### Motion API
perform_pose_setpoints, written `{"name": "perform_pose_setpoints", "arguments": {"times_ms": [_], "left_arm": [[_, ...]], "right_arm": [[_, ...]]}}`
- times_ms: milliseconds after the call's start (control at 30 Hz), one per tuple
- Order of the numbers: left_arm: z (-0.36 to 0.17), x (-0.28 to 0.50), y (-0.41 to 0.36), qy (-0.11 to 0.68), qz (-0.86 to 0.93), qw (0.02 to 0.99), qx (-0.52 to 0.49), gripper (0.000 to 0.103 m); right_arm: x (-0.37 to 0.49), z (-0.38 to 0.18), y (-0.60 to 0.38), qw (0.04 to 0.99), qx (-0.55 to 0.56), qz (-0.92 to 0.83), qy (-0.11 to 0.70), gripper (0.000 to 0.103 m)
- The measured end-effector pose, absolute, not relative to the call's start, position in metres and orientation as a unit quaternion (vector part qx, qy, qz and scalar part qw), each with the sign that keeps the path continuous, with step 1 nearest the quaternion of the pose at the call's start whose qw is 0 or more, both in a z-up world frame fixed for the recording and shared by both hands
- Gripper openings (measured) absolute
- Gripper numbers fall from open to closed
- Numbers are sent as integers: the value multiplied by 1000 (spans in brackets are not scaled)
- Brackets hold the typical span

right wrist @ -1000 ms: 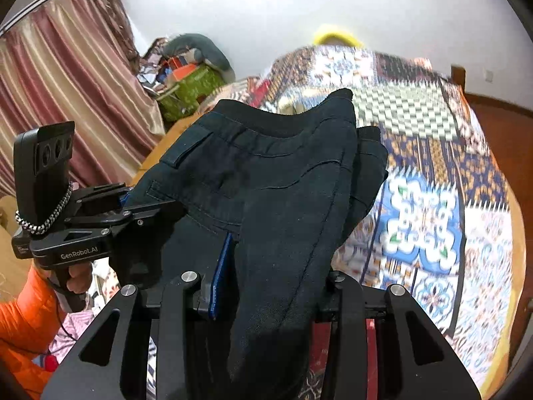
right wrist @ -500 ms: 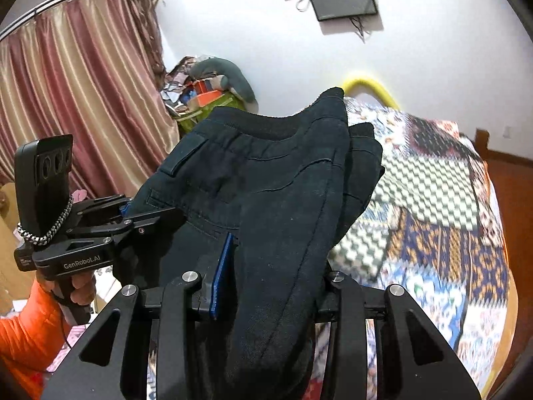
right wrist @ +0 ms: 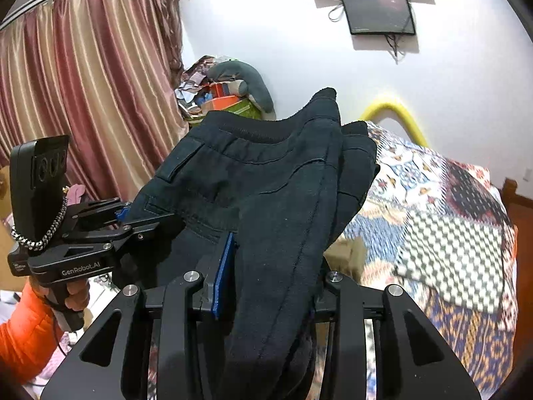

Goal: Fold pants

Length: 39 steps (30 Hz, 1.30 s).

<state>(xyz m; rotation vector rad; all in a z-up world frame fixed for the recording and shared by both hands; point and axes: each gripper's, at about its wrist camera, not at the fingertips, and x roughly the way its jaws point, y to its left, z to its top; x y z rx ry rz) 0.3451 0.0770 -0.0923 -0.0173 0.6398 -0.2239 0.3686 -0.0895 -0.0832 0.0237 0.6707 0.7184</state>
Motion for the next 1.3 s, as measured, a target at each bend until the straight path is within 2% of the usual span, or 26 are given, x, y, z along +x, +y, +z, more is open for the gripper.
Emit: {"name": "perform_pose_setpoints", "arguments": {"times_ms": [300, 433, 567, 633, 700, 867, 1000, 1133, 1300], "left_arm": [[-130, 399, 113, 334, -99, 937, -24, 31], [-182, 429, 122, 383, -93, 918, -32, 31], [-244, 451, 123, 452, -89, 887, -38, 31], [-265, 454, 123, 467, -83, 880, -37, 36], [-275, 451, 126, 465, -80, 881, -41, 41], [-268, 445, 140, 462, -76, 882, -64, 44], [-245, 427, 143, 437, -55, 897, -40, 39], [-216, 405, 135, 406, -75, 910, -35, 38], [-218, 403, 108, 403, -77, 912, -5, 38]], "right_arm": [[413, -112, -62, 879, 1, 350, 325, 32], [435, -150, -53, 867, -5, 341, 364, 32], [455, -204, -47, 841, -11, 322, 435, 32], [458, -233, -46, 827, -21, 307, 471, 35], [457, -240, -53, 829, -15, 302, 471, 41], [442, -231, -70, 822, -2, 315, 475, 43], [420, -213, -80, 837, -48, 296, 457, 46], [408, -193, -90, 855, -74, 289, 425, 46], [411, -176, -80, 865, -76, 300, 395, 46]]}}
